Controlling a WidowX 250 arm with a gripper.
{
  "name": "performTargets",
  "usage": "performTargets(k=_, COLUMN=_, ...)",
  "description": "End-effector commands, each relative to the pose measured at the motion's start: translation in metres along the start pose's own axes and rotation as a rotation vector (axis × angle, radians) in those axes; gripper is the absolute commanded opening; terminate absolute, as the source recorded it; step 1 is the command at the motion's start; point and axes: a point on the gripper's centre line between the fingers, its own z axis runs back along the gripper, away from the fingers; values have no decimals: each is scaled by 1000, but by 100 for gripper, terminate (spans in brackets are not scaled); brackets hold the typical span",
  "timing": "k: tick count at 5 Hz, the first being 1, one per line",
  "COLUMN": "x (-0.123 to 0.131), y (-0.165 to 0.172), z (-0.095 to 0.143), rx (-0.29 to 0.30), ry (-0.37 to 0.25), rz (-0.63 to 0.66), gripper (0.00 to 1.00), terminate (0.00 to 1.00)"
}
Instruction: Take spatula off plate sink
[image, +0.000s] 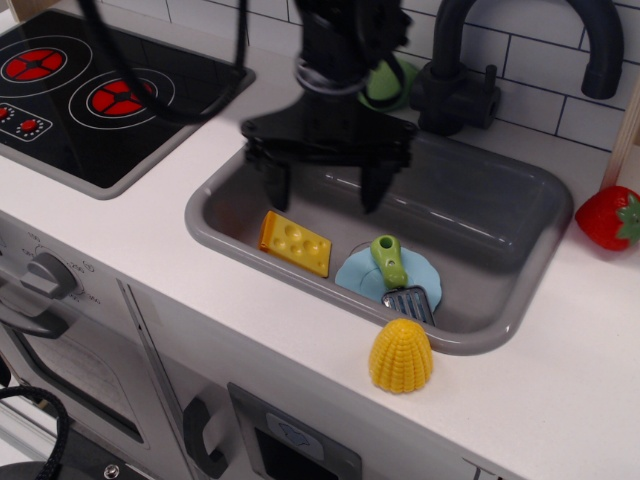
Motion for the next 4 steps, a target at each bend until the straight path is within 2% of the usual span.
performTargets(k=1, x=16, y=-30, z=-21, rx=-60, ry=-7, rz=102, gripper=100, terminate=0)
performTargets(k=2, x=9, y=-37, z=-27, rx=-84, ry=-25, rz=137, gripper=100, terminate=0)
performTargets(k=4, x=4, y=-49, z=-42, rx=-86, ry=-40, rz=163, gripper=100, terminate=0)
